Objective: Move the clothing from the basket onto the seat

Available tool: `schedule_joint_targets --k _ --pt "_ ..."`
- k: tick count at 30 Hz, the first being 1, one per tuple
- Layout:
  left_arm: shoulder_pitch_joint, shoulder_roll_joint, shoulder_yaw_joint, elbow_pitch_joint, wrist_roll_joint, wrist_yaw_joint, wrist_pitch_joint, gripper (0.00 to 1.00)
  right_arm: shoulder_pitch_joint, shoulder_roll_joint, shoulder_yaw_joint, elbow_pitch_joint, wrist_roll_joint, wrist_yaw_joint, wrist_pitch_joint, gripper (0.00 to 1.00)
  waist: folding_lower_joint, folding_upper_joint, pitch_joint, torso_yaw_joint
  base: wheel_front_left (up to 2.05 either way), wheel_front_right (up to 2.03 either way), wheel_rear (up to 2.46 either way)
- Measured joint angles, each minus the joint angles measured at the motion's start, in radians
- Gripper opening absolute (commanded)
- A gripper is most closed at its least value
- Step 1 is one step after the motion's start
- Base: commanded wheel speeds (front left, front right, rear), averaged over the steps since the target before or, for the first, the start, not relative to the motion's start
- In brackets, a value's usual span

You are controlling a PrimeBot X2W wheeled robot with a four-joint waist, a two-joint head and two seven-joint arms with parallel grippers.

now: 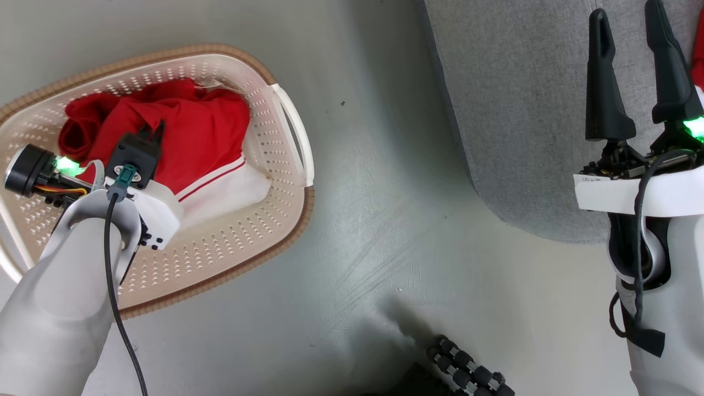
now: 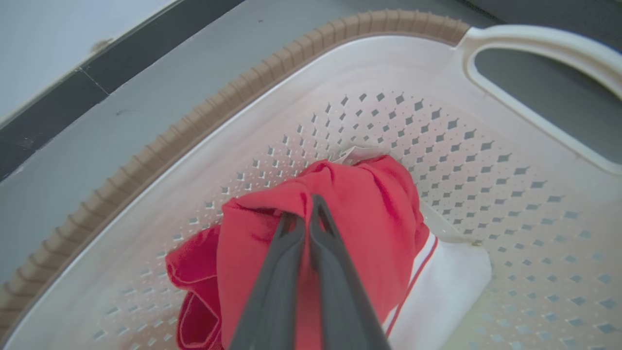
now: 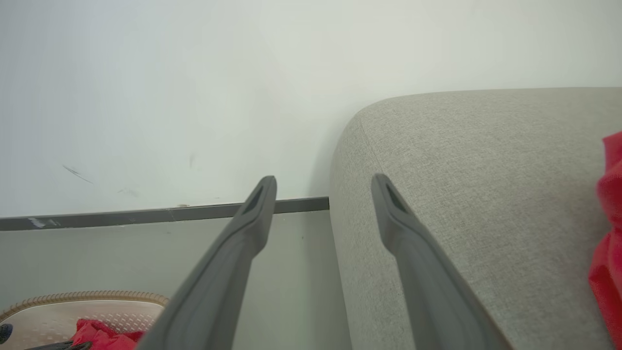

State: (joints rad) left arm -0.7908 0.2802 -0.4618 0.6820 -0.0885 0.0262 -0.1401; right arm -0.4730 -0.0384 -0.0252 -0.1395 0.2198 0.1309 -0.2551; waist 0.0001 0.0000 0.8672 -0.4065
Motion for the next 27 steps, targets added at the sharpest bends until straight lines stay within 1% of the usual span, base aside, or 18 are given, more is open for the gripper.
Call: schedule_joint_targets --k 4,7,11,18,27 --pt "0.012 -0.001 -0.004 -0.033 -0.008 -0.005 -0.023 0.00 -0.004 0.000 -0.001 0.013 -0.005 0.000 0.000 1.00 0.0000 0.0000 -0.025 0.016 0.00 0.00 0.00" --pt "0.034 0.002 -0.014 -0.053 -0.008 -0.020 -0.034 0.00 -0.004 0.000 -0.001 0.020 -0.022 0.000 0.000 1.00 0.0000 0.0000 -0.046 0.028 0.00 0.00 0.00" --pt "0.063 0.007 -0.018 -0.076 -0.008 -0.020 -0.046 0.00 -0.004 -0.001 0.000 0.038 -0.024 0.000 0.000 1.00 0.0000 0.0000 -0.077 0.045 0.00 0.00 0.00" --pt "0.080 0.007 -0.010 -0.156 -0.010 -0.018 -0.073 0.00 -0.002 -0.001 0.035 0.086 -0.040 0.000 0.000 1.00 0.0000 0.0000 -0.137 0.080 0.00 0.00 0.00" --pt "0.125 0.009 -0.005 -0.267 -0.017 -0.005 -0.091 0.00 -0.001 -0.002 0.058 0.134 -0.120 0.000 0.000 1.00 -0.0001 0.0000 -0.229 0.131 0.00 0.00 0.00"
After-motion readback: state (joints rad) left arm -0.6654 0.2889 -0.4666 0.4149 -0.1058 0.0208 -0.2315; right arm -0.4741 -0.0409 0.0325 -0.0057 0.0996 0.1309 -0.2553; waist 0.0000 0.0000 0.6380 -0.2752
